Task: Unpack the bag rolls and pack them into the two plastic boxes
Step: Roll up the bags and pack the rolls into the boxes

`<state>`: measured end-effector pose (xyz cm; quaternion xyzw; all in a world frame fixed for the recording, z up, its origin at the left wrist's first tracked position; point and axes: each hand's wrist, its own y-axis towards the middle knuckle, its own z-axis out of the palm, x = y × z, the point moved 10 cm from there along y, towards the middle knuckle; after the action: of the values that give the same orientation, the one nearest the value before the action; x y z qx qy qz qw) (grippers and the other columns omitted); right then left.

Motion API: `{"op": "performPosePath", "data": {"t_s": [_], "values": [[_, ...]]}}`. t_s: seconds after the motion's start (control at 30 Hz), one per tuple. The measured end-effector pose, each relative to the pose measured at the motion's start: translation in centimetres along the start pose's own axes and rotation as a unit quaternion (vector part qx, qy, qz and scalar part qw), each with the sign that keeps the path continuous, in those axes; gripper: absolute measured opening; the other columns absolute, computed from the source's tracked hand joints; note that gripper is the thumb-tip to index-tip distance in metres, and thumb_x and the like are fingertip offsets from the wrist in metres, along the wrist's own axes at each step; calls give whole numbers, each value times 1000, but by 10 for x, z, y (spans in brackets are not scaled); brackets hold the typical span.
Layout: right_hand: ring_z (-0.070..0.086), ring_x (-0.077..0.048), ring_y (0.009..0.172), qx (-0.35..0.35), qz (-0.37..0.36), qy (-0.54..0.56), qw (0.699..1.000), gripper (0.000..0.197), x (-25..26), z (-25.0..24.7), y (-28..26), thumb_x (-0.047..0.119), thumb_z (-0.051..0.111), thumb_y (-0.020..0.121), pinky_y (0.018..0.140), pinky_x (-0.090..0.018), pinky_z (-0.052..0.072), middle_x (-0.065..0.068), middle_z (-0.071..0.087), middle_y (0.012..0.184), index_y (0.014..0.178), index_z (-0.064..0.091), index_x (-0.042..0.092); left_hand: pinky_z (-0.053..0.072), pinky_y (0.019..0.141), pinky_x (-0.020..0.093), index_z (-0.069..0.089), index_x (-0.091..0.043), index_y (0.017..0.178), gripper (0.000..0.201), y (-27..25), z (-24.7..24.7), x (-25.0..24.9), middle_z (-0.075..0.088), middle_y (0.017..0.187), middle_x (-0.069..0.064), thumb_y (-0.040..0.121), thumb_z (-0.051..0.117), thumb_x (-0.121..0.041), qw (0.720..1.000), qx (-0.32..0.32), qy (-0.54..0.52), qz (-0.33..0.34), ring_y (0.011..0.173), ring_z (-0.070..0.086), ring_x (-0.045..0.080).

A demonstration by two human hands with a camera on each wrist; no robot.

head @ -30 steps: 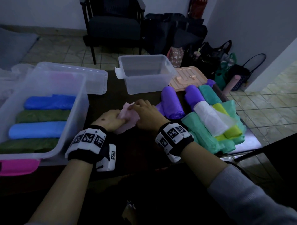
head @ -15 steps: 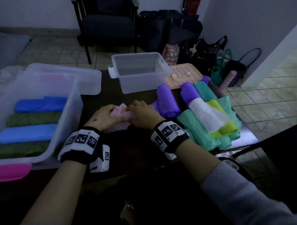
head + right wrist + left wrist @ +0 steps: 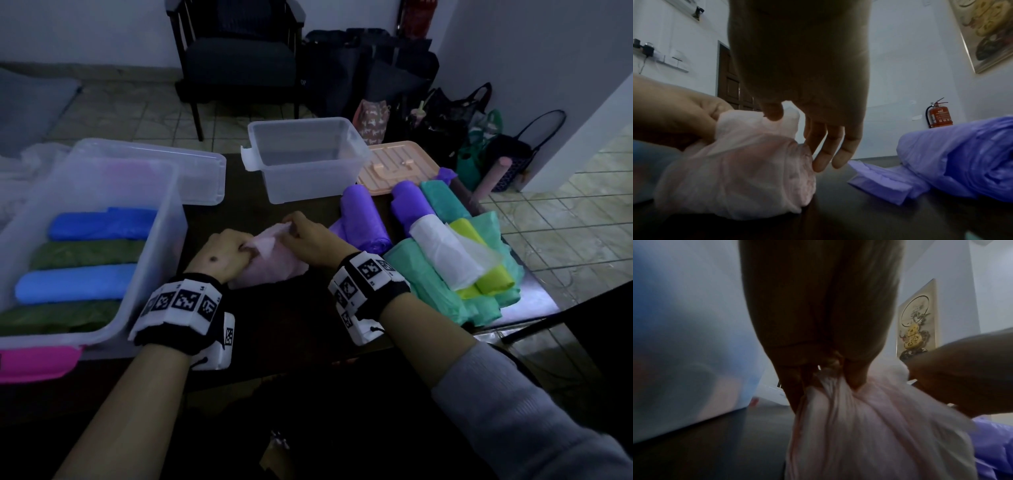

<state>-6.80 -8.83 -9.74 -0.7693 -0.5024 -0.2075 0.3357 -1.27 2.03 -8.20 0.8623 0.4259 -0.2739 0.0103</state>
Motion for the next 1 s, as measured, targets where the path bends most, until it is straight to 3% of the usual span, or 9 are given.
{"op": "performPosePath", "data": {"t_s": [0.13,0.27,0.33,0.47,0.6,0.7,0.8,0.93,1.0], "values": [[56,-24,103,-6,7,50,999,42,-2,0,-6,22,45,94,87,-37,48,-14,51,121,130,28,11,38,72,33,56,-8,96,11,13,16,12,51,79,6,90,55,-18,983,95,129,-94,69,50,21],[48,-21,102,-30,-70,-34,997,50,8,1,-15,15,64,82,84,-29,45,-7,37,117,122,35,9,38,78,34,53,-13,108,19,25,12,20,52,100,6,94,46,-24,994,36,76,-72,90,53,24],[47,-22,111,-8,-81,-100,992,49,8,6,-16,21,66,81,92,-34,46,-8,38,126,124,42,13,39,76,35,52,-13,116,31,25,9,29,57,113,10,95,45,-34,996,7,16,-90,87,53,22],[41,-22,118,-27,-106,-219,970,47,14,7,-17,30,63,81,99,-41,41,-7,41,128,125,51,16,40,88,41,43,-11,134,63,20,17,40,52,129,14,90,42,-57,985,12,-117,-129,112,53,31],[42,-24,115,-54,-117,-253,959,49,24,7,-18,30,64,80,93,-36,40,-8,43,124,122,46,11,46,89,38,54,-4,119,55,18,23,33,60,117,11,79,70,-37,989,44,-126,-62,105,57,28],[44,-23,111,-46,-114,-235,964,45,26,10,-20,31,63,80,87,-32,37,-7,47,120,116,44,11,40,77,33,59,-8,106,36,19,11,39,61,106,12,92,51,-41,995,11,-48,-91,90,55,26],[43,-21,113,-26,-125,-237,963,45,30,15,-24,35,60,83,92,-35,36,-6,49,122,121,48,14,39,71,33,59,-10,85,42,21,1,47,62,94,15,95,38,-45,991,-38,-32,-127,79,53,26],[49,-21,106,-7,-144,-172,974,65,35,20,-30,38,69,78,90,-41,43,-7,45,124,128,36,13,41,72,36,59,-6,93,52,26,-5,62,62,98,18,95,32,-51,980,-86,-58,-169,85,57,30],[46,-16,92,-18,-157,-216,964,70,37,23,-33,45,74,72,81,-36,42,-5,43,118,120,37,12,44,81,41,56,-3,106,58,26,-6,68,59,109,20,94,31,-54,972,-105,-94,-188,96,57,35]]}}
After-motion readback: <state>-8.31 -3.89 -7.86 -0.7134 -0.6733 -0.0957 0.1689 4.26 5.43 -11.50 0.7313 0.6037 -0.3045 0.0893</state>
